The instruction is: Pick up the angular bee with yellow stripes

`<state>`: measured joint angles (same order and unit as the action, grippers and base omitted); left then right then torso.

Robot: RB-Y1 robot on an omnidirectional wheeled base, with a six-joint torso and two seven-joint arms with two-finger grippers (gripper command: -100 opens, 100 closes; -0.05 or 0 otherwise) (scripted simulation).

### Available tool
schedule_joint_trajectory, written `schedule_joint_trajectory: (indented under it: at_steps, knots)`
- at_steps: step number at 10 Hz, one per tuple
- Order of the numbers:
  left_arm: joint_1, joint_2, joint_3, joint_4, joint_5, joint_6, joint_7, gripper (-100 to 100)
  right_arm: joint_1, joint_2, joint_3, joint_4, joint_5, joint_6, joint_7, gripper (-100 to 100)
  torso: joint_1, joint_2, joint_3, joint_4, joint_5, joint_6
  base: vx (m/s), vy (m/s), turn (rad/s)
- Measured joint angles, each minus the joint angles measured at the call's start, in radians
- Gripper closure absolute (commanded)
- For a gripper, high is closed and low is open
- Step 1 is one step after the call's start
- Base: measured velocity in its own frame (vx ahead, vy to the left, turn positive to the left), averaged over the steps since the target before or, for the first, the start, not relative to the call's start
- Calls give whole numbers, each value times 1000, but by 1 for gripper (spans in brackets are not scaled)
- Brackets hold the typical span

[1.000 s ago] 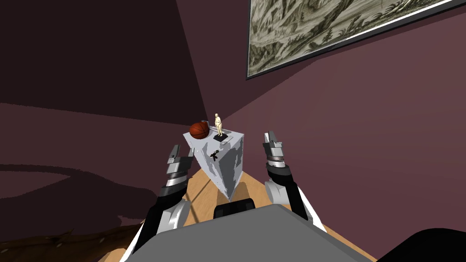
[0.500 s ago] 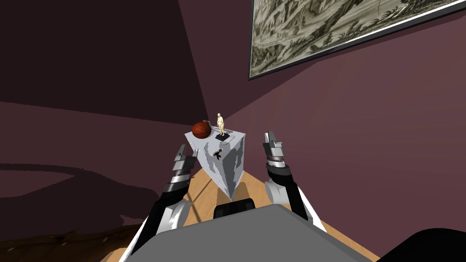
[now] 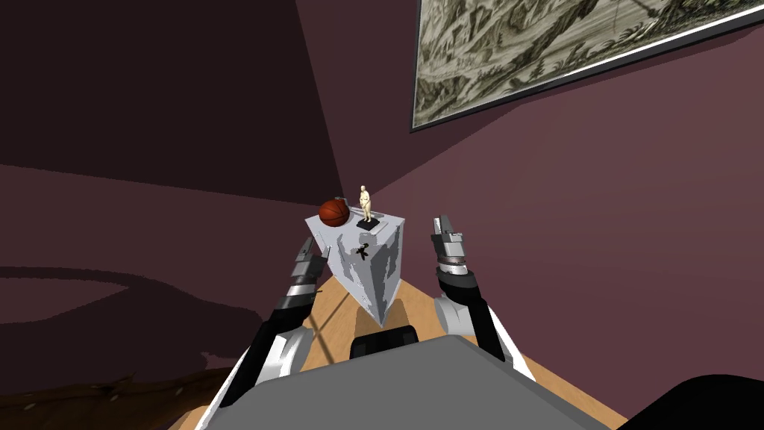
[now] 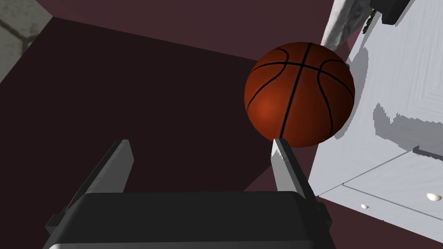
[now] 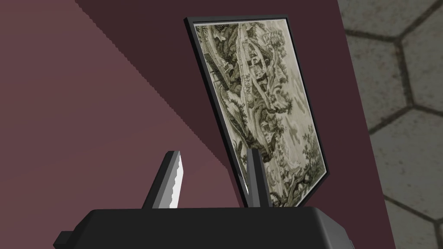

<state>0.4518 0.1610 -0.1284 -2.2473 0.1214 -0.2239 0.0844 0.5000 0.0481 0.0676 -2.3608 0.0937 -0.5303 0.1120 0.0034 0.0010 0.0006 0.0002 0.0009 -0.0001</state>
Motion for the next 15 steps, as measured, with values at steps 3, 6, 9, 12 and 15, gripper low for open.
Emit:
schedule_joint_trajectory:
  at_steps: [3, 6, 9, 12, 15]
  knots:
    - [-12, 10, -14, 0, 8, 81, 9, -100, 0, 0, 0, 0, 0, 0, 0, 0, 1, 0, 0, 0, 0, 0, -16, 76, -24]
    - [-28, 14, -27, -1, 15, 159, 16, -100, 0, 0, 0, 0, 0, 0, 0, 0, 0, 0, 0, 0, 0, 0, -19, 52, -17]
    - [-38, 16, -39, -1, 19, 229, 24, -100, 0, 0, 0, 0, 0, 0, 0, 0, 0, -1, 0, 0, 0, 0, -10, 54, -25]
    - [-56, 19, -50, -3, 27, 307, 38, -100, 0, 0, 0, 0, 0, 0, 0, 0, 0, 0, 0, 0, 0, 0, -21, 52, -23]
    - [-78, 19, -60, 9, 32, 376, 49, -100, 0, 0, 0, 0, 0, 0, 0, 0, -1, -1, 0, 0, 0, 0, -13, 50, -30]
